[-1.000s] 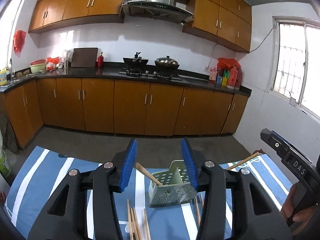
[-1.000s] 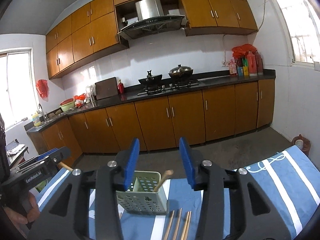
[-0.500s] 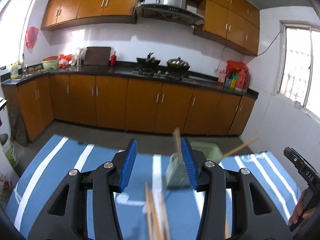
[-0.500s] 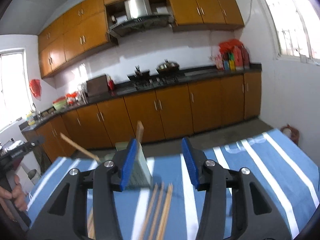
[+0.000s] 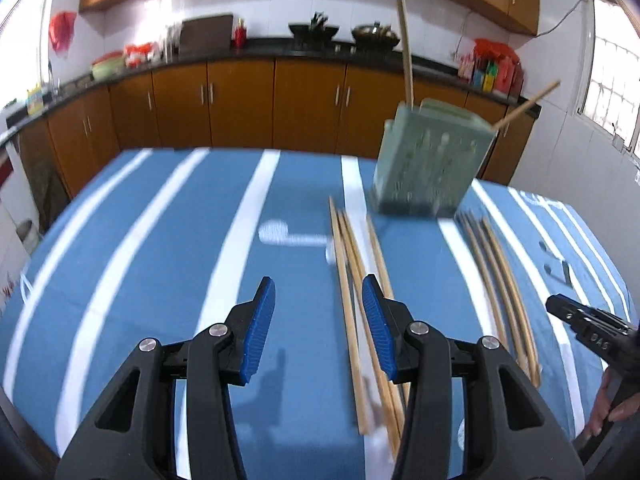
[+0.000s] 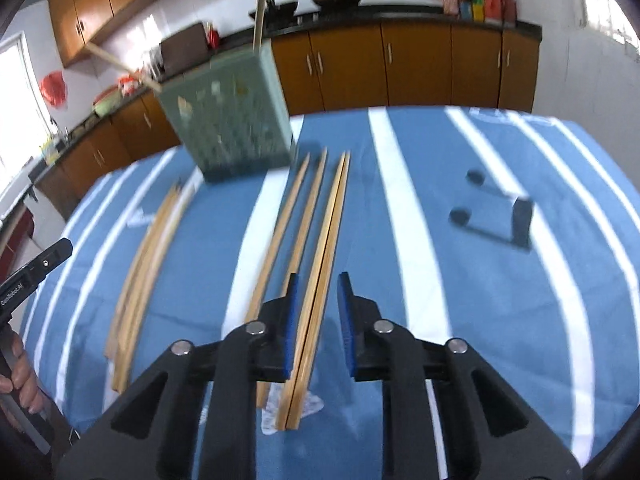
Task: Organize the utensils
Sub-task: 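Move both open grippers back down toward the chopsticks on the cloth, then close the left gripper on another chopstick while the right gripper grasps one too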
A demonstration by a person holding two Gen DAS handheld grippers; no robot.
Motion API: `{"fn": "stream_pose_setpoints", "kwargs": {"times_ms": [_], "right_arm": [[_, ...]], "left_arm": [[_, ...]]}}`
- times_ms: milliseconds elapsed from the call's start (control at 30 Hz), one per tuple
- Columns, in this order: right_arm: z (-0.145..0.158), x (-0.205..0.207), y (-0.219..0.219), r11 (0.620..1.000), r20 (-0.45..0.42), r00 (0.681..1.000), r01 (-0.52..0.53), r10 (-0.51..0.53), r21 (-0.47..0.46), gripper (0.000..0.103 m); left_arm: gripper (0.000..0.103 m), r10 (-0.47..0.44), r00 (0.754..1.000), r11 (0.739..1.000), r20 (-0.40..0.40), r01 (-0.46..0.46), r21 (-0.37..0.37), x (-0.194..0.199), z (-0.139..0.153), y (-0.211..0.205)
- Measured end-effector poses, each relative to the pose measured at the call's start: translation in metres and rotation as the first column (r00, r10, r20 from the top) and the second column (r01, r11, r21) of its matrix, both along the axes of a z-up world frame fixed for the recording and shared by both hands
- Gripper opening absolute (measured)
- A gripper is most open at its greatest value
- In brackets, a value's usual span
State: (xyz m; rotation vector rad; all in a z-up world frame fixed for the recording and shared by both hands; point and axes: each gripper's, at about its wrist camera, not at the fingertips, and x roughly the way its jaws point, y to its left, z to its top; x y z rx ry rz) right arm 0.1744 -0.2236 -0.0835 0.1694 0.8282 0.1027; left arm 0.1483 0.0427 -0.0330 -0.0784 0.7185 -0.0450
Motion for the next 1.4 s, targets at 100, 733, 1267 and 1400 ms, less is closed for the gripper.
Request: {"fn": "stream_pose_setpoints", "kwargs": {"times_ms": [100,733,1267,1400], "right_arm": [[-0.013,0.004,0.001,1.000,-0.037,0.999,0.002,-0.002,0.004,0.016],[-0.023,0.017,-0.001,0.996,-0.065,0.997,0.029,-0.034,-0.088,0.009],[-0.025,0.022,-0.031,0.987,-0.064,0.986,0.147,-0.151,-0.072,0.008],[-0.025,0.021,-0.032,0.988,-0.064,0.987,0.142,-0.146,-0.068,0.008]], "left_arm": [[0.046,0.001,0.999,1.000,-0.033,-0.002,-0.004,-0.003,-0.014,0.001],[0.046,-0.016,0.993,0.999,-0.116,0.013,-0.030,0.001,-0.035,-0.005],[0.019,-0.081,0.980,0.997,-0.181,0.083,0.004,0.007,-0.052,-0.026],[0.011,-0.075,0.980,0.994,-0.184,0.087,0.061,0.011,-0.057,-0.033]]}}
